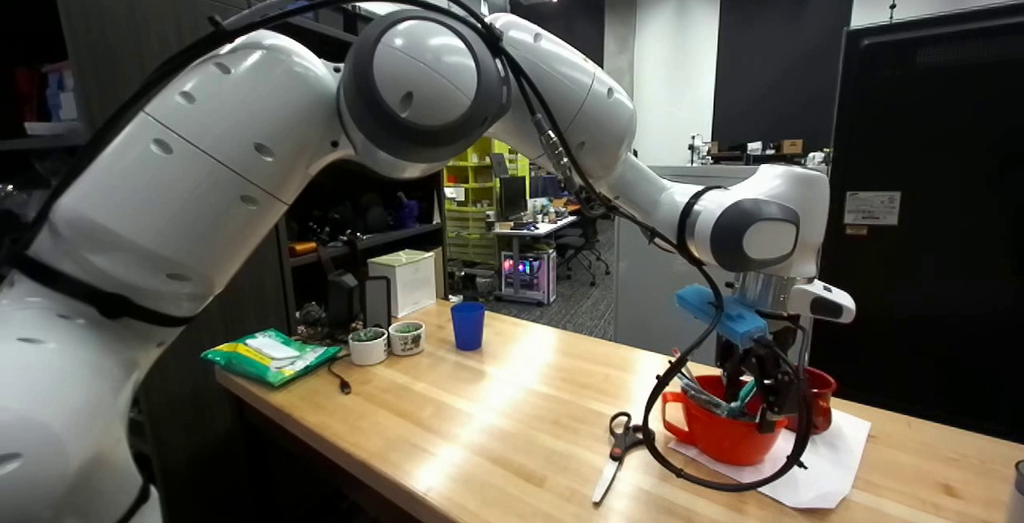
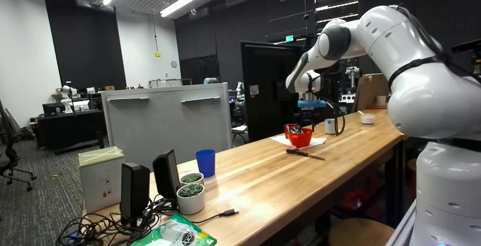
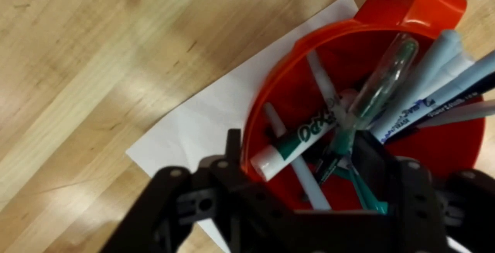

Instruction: Move the cup and place it on the plate

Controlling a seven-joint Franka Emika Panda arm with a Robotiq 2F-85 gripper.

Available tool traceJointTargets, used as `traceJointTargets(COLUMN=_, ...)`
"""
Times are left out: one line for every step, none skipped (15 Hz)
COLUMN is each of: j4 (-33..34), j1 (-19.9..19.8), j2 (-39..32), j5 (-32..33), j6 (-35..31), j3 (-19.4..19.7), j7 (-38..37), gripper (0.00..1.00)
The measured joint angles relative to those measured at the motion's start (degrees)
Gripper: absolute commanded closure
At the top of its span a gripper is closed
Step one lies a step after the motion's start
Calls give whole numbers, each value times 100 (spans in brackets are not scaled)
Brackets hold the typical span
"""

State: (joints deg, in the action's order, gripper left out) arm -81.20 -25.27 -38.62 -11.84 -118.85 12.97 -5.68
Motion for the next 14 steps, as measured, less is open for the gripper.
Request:
traceJointTargets(j4=14, j1=59, j2=48, j5=74, j6=8, j3=0, j7=25, gripper=0)
traceJointTargets(j4=15, j1=134, j2=125, j5=195, j6=37, j3=1, j7=57, gripper=0)
traceJointTargets(j4=15, j1=220, j2=217, j5=368, j6=99, j3=6, j7=77, gripper=0)
traceJointTargets(j4=13, j1=323, j2=333, j5=588, j6=185, j3=12, j7=86, gripper=0)
traceJointTargets(j4=3, j1=440, j2=471, j5=817, j6=284, j3=17, j7=99, gripper=0)
traceJointTargets(j4=-21, j1=564, j2=629, j5=1042, j6=386, j3=18, j7=131, gripper=0)
traceJointTargets(j4=-61, j1=692, j2=794, j5=1260, j6=486, j3=17, j7=184, gripper=0)
traceJointTargets(j4=-110, j1=816, j2=954, j5=1455, j6=570, j3=9, j7=246, gripper=0)
traceJointTargets(j4=-179, j1=941, j2=1115, j5=1627, j6=620, j3=-4, j7=313, gripper=0)
traceJointTargets(j4=-269, j1=1062, j2=1272, j5=1762, j6=633, j3=-28, j7=372, gripper=0)
traceJointTargets(j4=-380, j1=1171, j2=1425, j5=1855, j6=627, j3=-76, j7=433, gripper=0)
traceJointTargets(j4=-506, j1=1267, j2=1564, j5=1902, j6=608, j3=-138, j7=498, gripper=0)
traceJointTargets(j4=-658, j1=1355, j2=1701, j5=1910, j6=563, j3=-220, j7=566, gripper=0)
traceJointTargets(j4=-823, j1=1429, j2=1826, j5=1909, j6=500, j3=-314, j7=652, gripper=0)
